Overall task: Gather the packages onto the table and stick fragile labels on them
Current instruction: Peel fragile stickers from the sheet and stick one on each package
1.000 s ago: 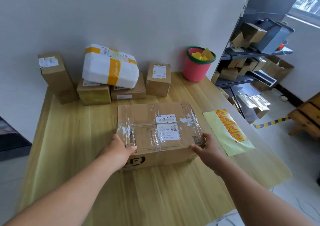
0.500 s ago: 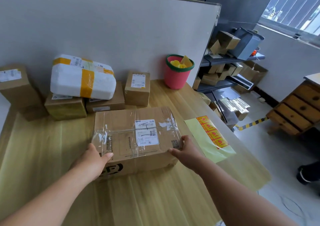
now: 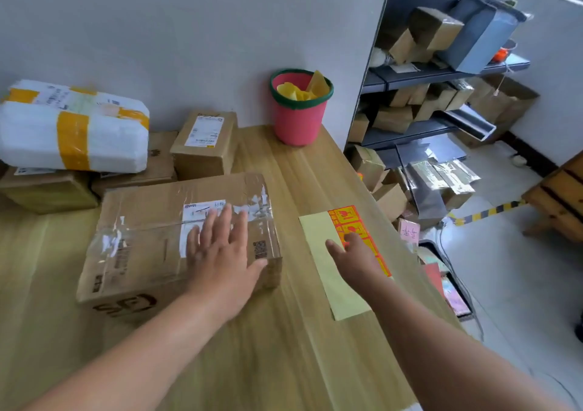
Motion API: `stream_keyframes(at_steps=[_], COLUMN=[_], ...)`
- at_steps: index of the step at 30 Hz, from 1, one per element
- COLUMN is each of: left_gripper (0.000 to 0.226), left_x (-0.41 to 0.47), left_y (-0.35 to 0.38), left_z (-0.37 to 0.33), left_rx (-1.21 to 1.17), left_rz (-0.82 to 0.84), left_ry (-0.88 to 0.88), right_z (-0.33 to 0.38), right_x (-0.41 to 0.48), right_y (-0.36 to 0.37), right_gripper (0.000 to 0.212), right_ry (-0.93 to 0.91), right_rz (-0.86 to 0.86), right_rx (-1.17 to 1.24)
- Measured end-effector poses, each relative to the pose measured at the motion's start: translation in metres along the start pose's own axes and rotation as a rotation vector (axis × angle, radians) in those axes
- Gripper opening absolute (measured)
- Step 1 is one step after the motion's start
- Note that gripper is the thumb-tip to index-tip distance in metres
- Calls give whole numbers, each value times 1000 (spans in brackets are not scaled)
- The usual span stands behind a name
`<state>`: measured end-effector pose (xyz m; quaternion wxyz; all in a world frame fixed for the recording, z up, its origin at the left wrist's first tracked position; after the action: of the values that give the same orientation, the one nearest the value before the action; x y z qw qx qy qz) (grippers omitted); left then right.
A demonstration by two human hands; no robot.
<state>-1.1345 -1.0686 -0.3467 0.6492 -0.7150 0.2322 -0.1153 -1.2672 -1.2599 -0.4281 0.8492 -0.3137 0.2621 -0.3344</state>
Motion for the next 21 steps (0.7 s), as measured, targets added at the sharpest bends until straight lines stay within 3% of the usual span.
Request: stream_keyframes(at_steps=[3, 8, 12, 17, 19, 21], left_gripper=[78, 78, 78, 77, 77, 76], left_x=[-9, -16, -10, -2, -3, -4], left_y=[15, 46, 72, 103, 110, 113], left_z=[-58, -112, -130, -144, -152, -160], left_rx=[83, 214, 277, 318, 322, 316], left_rz=[-6, 69, 143, 228, 251, 276], left_ry=[151, 299, 316, 305, 313, 320], right_z=[-41, -96, -128, -165, -184, -199], right_x=[12, 25, 27, 34, 41, 45], right_y=[-12, -19, -20, -35, -46, -55], right_gripper=[50, 58, 87, 112, 105, 77], right_ry=[16, 75, 76, 190, 253, 285], right_rz=[-12, -16, 16, -46, -84, -57], right_rx=[-100, -184, -352, -327, -248, -126])
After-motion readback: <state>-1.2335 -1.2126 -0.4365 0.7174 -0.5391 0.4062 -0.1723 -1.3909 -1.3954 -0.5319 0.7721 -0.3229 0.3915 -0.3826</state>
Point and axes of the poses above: each hand's wrist, its own x-axis towards the middle knuckle, its own y-axis out of the palm, z = x × y, the point moved 4 cm from there along x, towards the middle knuckle, and after that the axes turned 15 degrees about -y, right-handed, at the moved point
